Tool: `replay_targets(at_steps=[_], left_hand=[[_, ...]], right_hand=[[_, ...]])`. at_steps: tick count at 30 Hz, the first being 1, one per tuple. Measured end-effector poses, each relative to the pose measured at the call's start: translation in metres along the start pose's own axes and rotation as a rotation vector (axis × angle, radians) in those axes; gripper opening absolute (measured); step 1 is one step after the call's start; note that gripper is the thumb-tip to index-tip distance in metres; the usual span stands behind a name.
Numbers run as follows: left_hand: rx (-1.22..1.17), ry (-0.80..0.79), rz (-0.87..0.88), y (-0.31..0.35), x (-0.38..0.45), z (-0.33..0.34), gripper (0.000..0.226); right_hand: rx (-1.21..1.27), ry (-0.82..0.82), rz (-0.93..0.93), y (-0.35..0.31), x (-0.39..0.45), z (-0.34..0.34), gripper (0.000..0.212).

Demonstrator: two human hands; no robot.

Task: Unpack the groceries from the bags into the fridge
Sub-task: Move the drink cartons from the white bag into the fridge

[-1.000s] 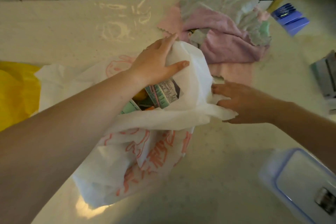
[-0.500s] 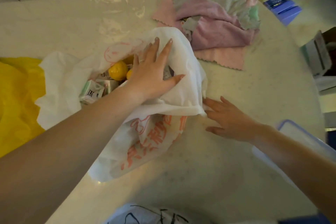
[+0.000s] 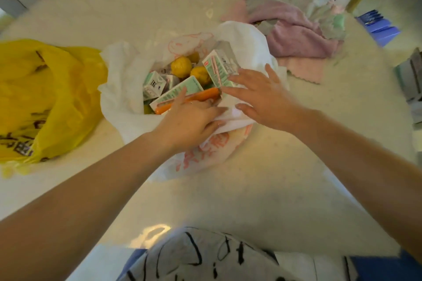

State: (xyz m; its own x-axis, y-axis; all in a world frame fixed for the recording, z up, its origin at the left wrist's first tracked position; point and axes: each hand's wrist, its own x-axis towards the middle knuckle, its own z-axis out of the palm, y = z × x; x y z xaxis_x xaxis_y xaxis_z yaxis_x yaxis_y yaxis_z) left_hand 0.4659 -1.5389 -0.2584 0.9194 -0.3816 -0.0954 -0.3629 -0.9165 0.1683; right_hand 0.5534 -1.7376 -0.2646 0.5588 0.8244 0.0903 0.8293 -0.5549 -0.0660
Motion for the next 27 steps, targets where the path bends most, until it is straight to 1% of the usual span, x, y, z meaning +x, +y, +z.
replay_targets(at_steps=[1, 2, 3, 5, 6, 9, 11, 12, 14, 15, 18, 20, 24, 25, 27], left_hand=[[-0.027, -0.006, 0.054, 0.002, -0.007, 0.0, 0.048], [-0.059, -0.006, 0.101, 0.003, -0.014, 0.001, 0.049], [-0.084, 0.001, 0.131, 0.004, -0.022, 0.003, 0.051], [-0.092, 0.023, 0.125, 0.009, -0.035, 0.008, 0.053], [-0.103, 0.037, 0.08, 0.01, -0.04, 0.011, 0.052], [-0.186, 0.058, -0.131, 0.014, -0.055, 0.02, 0.055], [-0.131, 0.074, -0.175, 0.015, -0.058, 0.023, 0.049], [-0.075, 0.056, -0.177, 0.015, -0.06, 0.025, 0.045], [-0.06, 0.026, -0.206, 0.017, -0.066, 0.029, 0.044], [-0.056, 0.024, -0.206, 0.019, -0.07, 0.032, 0.044], [0.02, 0.08, -0.081, 0.026, -0.09, 0.047, 0.047], [0.026, 0.107, -0.09, 0.027, -0.109, 0.066, 0.054], [-0.018, 0.1, -0.124, 0.024, -0.146, 0.097, 0.057], [-0.028, 0.11, -0.115, 0.023, -0.152, 0.1, 0.056], [-0.05, 0.169, -0.099, 0.02, -0.156, 0.098, 0.047]], right_hand=[[-0.045, -0.134, 0.038, 0.001, 0.004, 0.005, 0.052], [-0.05, -0.213, 0.052, 0.002, 0.005, 0.009, 0.054], [-0.014, -0.214, 0.032, 0.003, 0.003, 0.012, 0.052], [0.02, -0.108, -0.039, 0.005, -0.005, 0.014, 0.041], [0.026, -0.08, -0.049, 0.009, -0.01, 0.014, 0.038], [0.042, -0.099, -0.06, 0.013, -0.023, 0.017, 0.031], [0.055, -0.083, -0.063, 0.012, -0.029, 0.017, 0.025], [0.062, -0.085, -0.066, 0.012, -0.031, 0.017, 0.022], [0.068, -0.115, -0.065, 0.009, -0.034, 0.017, 0.019], [0.07, -0.121, -0.054, 0.008, -0.036, 0.018, 0.019], [0.072, -0.113, -0.006, 0.003, -0.044, 0.024, 0.024], [0.073, -0.089, 0.015, 0.001, -0.052, 0.031, 0.028], [0.057, -0.053, 0.051, -0.006, -0.065, 0.039, 0.029], [0.045, -0.047, 0.053, -0.009, -0.065, 0.039, 0.029], [0.035, -0.014, 0.047, -0.017, -0.06, 0.035, 0.028]])
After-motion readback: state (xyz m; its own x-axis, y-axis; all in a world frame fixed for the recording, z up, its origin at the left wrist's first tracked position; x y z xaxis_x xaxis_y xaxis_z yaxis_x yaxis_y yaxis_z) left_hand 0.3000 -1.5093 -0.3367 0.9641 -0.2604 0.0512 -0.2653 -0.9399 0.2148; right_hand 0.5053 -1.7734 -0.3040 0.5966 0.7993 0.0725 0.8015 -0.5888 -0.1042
